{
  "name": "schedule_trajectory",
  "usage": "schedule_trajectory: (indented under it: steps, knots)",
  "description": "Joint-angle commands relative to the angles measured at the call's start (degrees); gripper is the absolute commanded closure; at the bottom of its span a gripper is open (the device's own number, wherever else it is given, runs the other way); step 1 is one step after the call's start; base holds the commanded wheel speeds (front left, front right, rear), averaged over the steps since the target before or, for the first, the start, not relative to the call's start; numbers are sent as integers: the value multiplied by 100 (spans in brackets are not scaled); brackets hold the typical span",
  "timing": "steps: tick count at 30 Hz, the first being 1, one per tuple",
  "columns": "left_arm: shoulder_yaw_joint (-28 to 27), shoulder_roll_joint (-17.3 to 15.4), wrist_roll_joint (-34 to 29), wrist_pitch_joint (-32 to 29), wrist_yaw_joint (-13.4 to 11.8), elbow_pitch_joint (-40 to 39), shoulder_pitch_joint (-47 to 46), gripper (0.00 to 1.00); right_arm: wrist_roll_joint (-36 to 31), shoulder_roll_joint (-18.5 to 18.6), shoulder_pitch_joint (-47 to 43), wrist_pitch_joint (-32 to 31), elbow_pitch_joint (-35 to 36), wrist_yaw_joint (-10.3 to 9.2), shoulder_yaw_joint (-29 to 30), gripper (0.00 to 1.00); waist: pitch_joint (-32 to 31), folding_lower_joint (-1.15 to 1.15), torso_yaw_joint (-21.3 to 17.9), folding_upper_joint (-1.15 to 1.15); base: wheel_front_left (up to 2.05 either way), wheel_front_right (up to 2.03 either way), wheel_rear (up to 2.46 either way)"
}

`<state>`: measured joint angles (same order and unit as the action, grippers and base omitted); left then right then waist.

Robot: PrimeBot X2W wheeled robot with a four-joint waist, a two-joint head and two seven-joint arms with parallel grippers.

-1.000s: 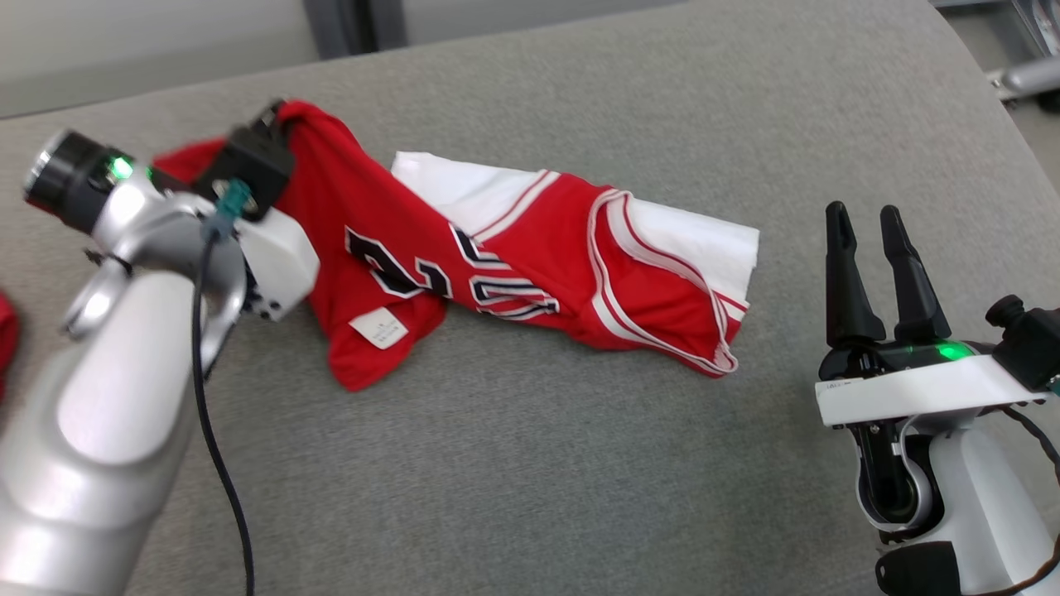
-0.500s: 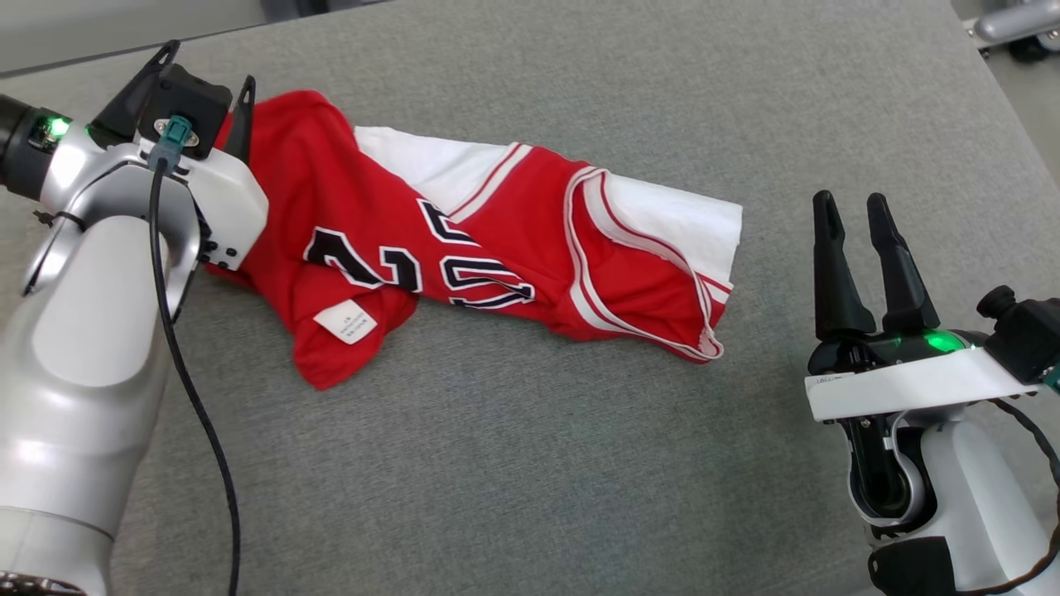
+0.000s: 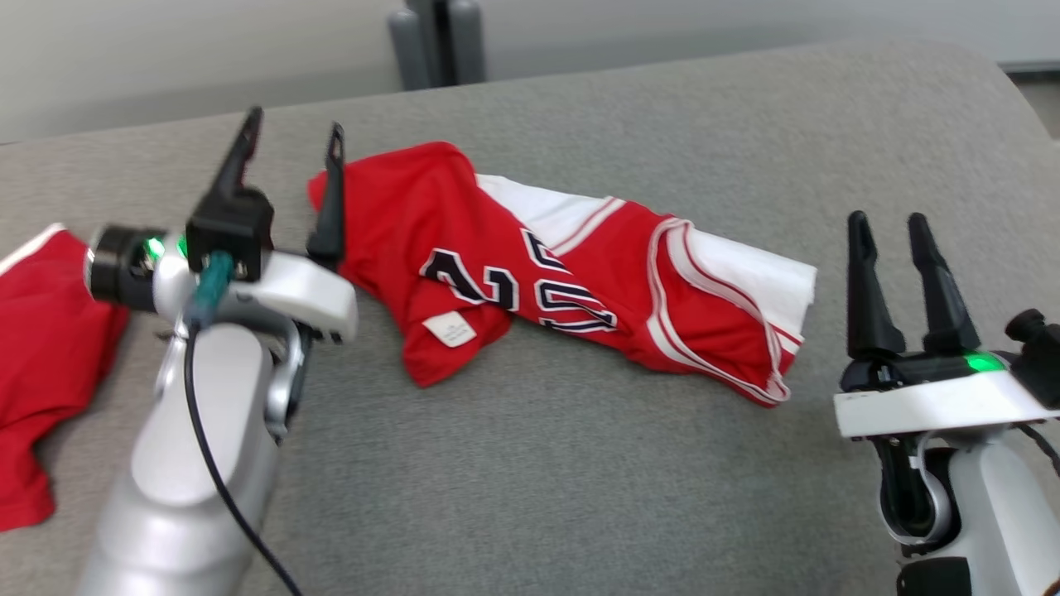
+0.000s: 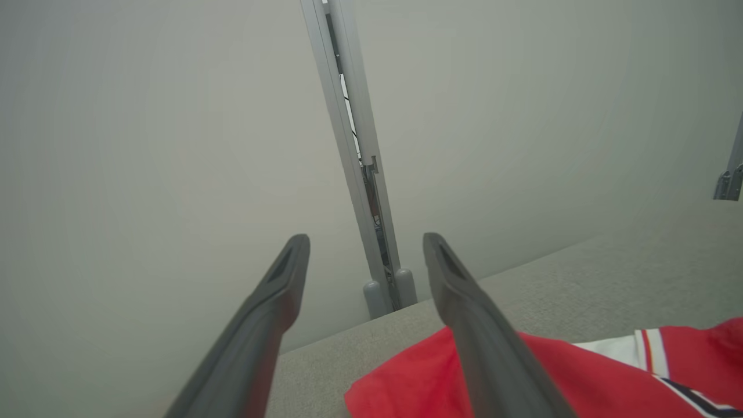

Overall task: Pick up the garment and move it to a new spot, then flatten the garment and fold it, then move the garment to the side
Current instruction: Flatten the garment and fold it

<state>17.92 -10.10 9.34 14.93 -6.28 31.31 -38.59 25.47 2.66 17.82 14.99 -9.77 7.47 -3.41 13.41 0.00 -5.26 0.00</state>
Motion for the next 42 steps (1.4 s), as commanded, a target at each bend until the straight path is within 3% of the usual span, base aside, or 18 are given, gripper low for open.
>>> schedule_trajectory:
  steps: [1,7,13,21,29,32,42]
  knots:
    - [-35,7,42,32,-58,-129,152,0,-24,48,-98,33,34,5,61,0,-236,0,263,0,0,0,0]
    - [-144,283,167,23,-164,-1280,1408,0,-252,44,-302,-77,113,5,191,0,-561,0,607,0,0,0,0]
    - [-141,494,177,25,-199,-1921,2486,0,-288,45,-558,-164,178,5,234,0,-794,0,764,0,0,0,0]
    - [-129,612,-60,25,-84,-2124,2763,0,-314,46,-615,-254,292,5,238,0,-784,0,713,0,0,0,0]
    - [633,615,-477,-15,459,-1233,2349,0,-237,45,-551,-261,305,5,211,0,-437,0,417,0,0,0,0]
    - [871,631,-603,-106,550,-767,2096,0,-204,46,-506,-223,280,5,199,0,-268,0,264,0,0,0,0]
    - [1125,675,-779,-167,371,494,1282,0,-136,44,-285,-113,166,5,200,0,119,0,-119,0,0,0,0]
